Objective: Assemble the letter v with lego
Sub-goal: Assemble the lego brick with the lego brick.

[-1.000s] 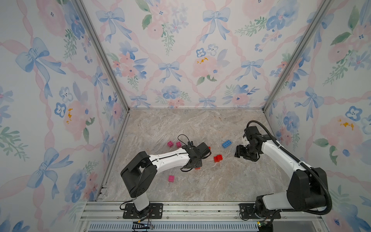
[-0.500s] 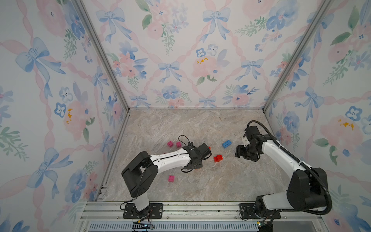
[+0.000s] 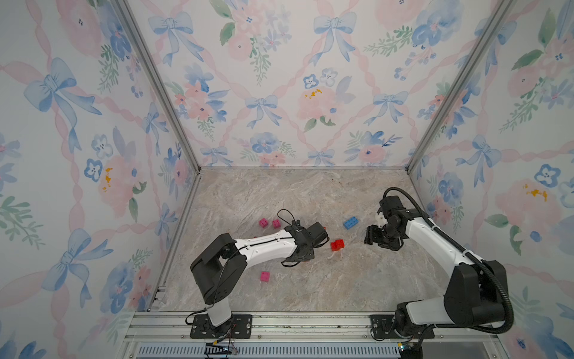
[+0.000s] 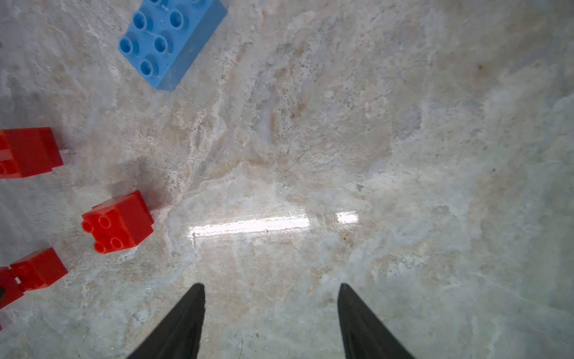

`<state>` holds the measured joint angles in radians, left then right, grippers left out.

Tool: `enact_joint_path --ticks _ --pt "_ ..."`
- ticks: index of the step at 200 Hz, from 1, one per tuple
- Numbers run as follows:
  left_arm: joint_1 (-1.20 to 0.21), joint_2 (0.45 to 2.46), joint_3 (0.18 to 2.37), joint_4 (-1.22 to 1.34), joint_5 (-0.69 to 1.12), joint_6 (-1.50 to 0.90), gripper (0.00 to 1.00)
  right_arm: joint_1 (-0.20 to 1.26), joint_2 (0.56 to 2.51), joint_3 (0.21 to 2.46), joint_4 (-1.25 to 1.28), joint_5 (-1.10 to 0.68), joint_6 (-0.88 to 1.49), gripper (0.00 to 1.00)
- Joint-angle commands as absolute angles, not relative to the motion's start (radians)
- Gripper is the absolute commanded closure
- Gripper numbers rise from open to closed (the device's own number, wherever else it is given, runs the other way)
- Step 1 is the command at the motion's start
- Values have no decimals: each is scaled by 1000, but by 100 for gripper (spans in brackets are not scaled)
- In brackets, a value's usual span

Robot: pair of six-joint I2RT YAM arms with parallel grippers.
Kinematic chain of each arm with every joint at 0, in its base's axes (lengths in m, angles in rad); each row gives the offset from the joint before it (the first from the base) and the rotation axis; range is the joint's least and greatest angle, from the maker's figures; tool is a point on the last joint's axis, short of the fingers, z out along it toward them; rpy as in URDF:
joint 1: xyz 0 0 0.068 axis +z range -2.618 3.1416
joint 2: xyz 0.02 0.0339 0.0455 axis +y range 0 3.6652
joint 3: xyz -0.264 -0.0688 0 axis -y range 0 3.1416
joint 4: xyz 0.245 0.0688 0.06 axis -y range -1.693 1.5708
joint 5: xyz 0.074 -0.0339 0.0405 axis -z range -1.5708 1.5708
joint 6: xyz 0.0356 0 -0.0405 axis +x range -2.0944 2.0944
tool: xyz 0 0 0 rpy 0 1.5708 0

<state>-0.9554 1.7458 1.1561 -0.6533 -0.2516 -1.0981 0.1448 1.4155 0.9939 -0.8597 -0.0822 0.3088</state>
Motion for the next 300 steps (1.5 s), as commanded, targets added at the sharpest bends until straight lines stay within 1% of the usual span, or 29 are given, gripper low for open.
enact_joint_path --ticks 1,141,300 --pt "-975 1780 1155 -702 -278 -1128 100 137 1400 979 -877 -75 299 32" --pt "-1030 1819 1175 -776 -337 -1207 100 135 1394 979 -876 -76 299 32" --pt "-1064 1854 1232 -805 -345 -1266 100 135 1391 985 -868 -85 299 32"
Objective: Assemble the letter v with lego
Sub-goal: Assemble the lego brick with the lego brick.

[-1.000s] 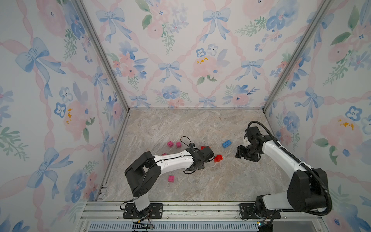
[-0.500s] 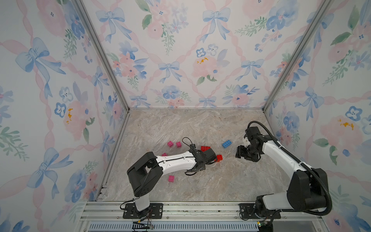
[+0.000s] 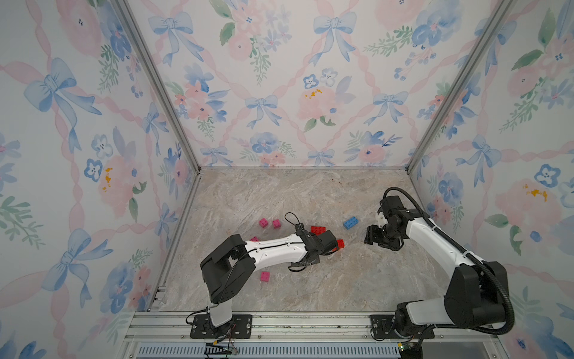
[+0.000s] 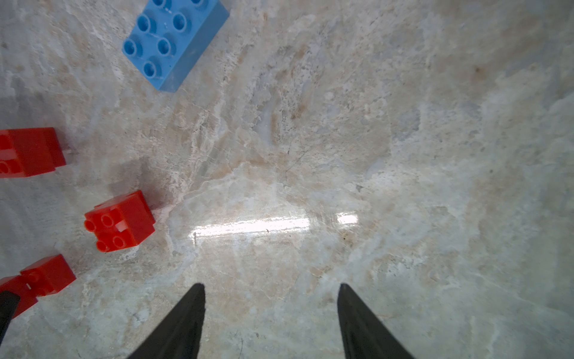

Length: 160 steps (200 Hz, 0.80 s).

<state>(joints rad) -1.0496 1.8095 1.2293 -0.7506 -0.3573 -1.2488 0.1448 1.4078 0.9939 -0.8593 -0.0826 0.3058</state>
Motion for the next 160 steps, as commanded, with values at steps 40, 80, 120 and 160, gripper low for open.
enact_joint_path --ticks 40,80,120,160 --pt "-1075 1893 1266 -815 -362 -1217 100 135 1392 983 -867 -89 301 32" --pt "-1076 1897 1266 -839 -371 -1206 100 136 1392 983 -868 -88 299 32" --pt "-1069 1876 1246 -839 -385 -1110 100 134 1388 983 -870 -88 298 32" --pt "-1065 1858 1219 -836 -359 -1087 100 132 1388 984 -870 -85 298 32"
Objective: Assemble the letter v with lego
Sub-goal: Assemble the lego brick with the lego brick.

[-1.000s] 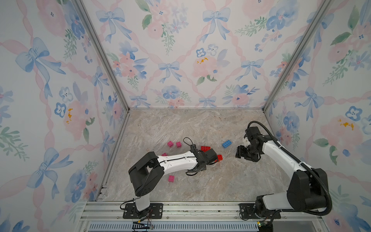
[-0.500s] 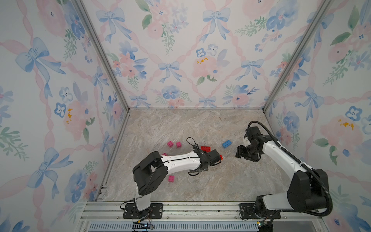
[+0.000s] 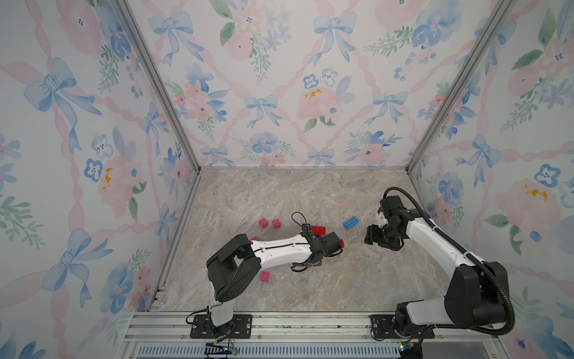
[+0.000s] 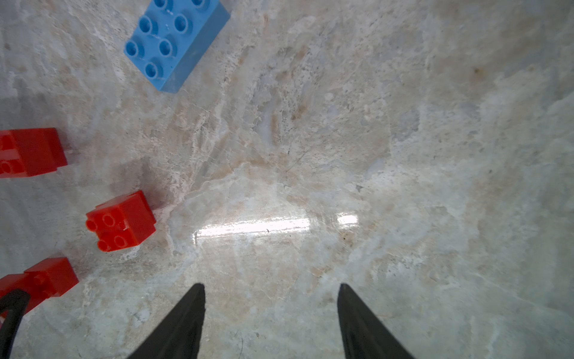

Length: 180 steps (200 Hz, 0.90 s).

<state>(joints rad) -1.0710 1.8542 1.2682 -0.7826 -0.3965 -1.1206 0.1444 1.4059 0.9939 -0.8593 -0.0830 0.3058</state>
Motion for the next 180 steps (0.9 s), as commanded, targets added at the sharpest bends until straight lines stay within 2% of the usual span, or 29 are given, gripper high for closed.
enact_joint_path --ticks 1,86,99,134,149,159,180 --pt "-1065 1859 1218 -836 -359 -1088 100 132 1389 984 -870 -84 298 32" --pt "-1060 1895 1251 -834 -348 -1052 100 136 1389 985 -861 -94 286 30" --pt "-1053 1879 1274 -834 -349 -1041 80 156 1390 994 -856 -93 274 26" --pt "-1037 1856 1358 -837 -344 -975 34 262 1407 1087 -846 -55 247 8" --pt "-1027 1844 1404 -839 -342 -917 22 299 1425 1125 -831 -61 230 3" --pt "-1015 1828 1434 -839 -339 -875 20 326 1431 1139 -819 -59 206 0" --pt "-969 1790 1521 -834 -369 -775 17 352 1431 1130 -751 -57 147 1"
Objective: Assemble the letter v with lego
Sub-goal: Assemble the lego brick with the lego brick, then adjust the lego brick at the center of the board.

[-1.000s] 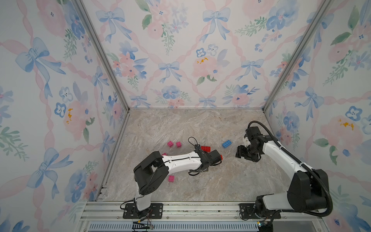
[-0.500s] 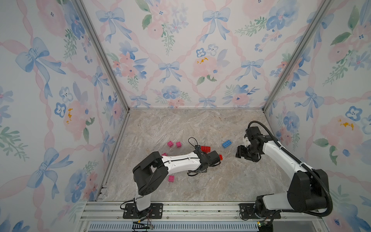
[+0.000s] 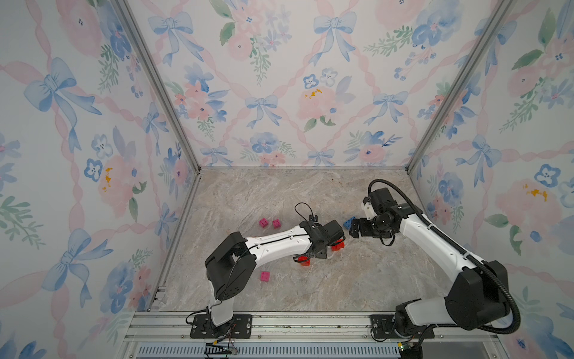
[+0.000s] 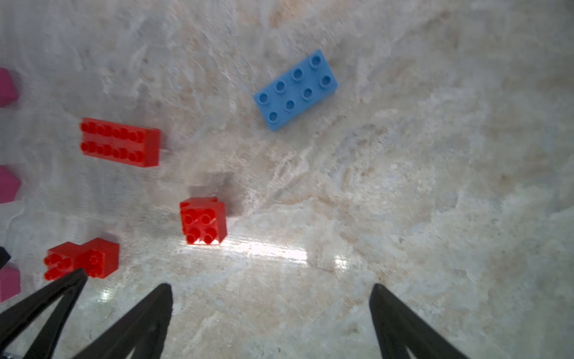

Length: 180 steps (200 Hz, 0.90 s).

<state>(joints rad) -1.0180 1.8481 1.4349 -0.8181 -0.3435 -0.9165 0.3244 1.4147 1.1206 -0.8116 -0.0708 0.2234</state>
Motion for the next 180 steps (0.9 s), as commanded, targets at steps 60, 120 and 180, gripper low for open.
enact_joint_path --ticks 60,120,180 --pt "-651 1794 1317 -258 183 -620 72 378 1577 1192 -682 -56 97 41" --pt "-604 1761 1101 100 43 -632 32 393 1700 1231 -682 -29 90 49" --pt "-597 1683 867 438 -50 -705 50 414 1780 1233 -650 -28 58 60"
